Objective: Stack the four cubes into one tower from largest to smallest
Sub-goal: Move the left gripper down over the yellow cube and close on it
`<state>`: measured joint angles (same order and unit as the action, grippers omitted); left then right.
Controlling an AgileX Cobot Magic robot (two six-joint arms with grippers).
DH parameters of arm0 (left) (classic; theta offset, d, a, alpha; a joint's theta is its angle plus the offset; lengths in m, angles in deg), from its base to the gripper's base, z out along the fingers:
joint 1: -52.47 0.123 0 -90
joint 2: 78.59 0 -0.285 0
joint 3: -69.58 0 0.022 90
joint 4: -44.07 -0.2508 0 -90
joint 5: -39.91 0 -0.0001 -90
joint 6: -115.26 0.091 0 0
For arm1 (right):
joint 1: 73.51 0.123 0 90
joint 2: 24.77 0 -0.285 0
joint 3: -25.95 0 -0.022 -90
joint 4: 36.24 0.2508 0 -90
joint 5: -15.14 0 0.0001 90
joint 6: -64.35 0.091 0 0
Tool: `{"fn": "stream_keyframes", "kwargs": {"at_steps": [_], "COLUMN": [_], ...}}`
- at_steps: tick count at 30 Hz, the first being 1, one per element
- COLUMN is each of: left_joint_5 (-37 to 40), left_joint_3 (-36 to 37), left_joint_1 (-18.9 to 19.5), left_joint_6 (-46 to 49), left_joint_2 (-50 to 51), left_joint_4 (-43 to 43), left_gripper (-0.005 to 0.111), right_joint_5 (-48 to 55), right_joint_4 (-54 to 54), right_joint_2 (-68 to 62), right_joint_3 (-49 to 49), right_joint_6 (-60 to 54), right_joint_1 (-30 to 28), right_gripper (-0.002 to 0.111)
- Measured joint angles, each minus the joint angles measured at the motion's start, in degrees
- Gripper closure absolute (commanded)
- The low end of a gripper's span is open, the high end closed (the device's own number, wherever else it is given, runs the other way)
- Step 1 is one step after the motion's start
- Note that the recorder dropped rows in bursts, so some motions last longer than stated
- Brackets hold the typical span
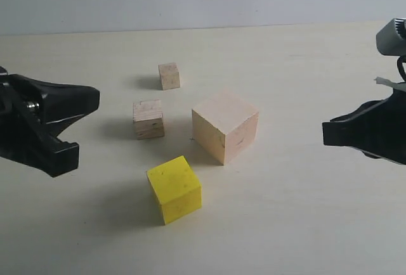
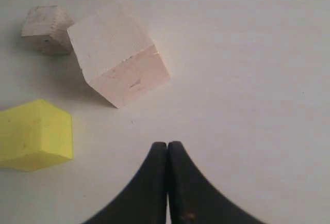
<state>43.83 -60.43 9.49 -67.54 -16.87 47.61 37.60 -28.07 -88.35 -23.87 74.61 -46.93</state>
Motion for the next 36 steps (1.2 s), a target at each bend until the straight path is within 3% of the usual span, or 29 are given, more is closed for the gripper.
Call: {"fn": "stream_keyframes", "kwargs": {"at_steps": [3, 9, 13, 26, 31, 36], "left_joint_5": [2.12, 6.36, 6.46, -0.04, -2.54, -5.67], "left_joint_3": [0.0, -1.2, -2.98, -3.55, -3.55, -3.65], "left_joint_1": [-0.38, -3.33, -4.27, -4.27, -5.66, -7.38], "left_joint_6": [-0.05, 2.8, 5.62, 10.24, 11.73, 13.76], "left_joint_2": [1.58, 7.44, 12.56, 23.62, 24.99, 27.0], "left_joint_4": [0.0, 0.0, 0.0, 0.0, 0.0, 0.0], "left_gripper": [0.099, 0.054, 0.033, 0.029, 0.014, 0.009], "right_joint_5": [-0.43, 1.06, 1.19, 1.08, 0.86, 0.86], "right_joint_4": [2.89, 6.42, 6.68, 5.43, 5.43, 6.11], "right_joint_2": [0.0, 0.0, 0.0, 0.0, 0.0, 0.0], "right_joint_3": [0.0, 0.0, 0.0, 0.0, 0.0, 0.0], "right_joint_6": [0.03, 0.13, 0.13, -0.07, 0.04, 0.04], "right_joint_1": [0.0, 0.0, 0.0, 0.0, 0.0, 0.0], "right_gripper": [0.108, 0.108, 0.108, 0.108, 0.108, 0.108]}}
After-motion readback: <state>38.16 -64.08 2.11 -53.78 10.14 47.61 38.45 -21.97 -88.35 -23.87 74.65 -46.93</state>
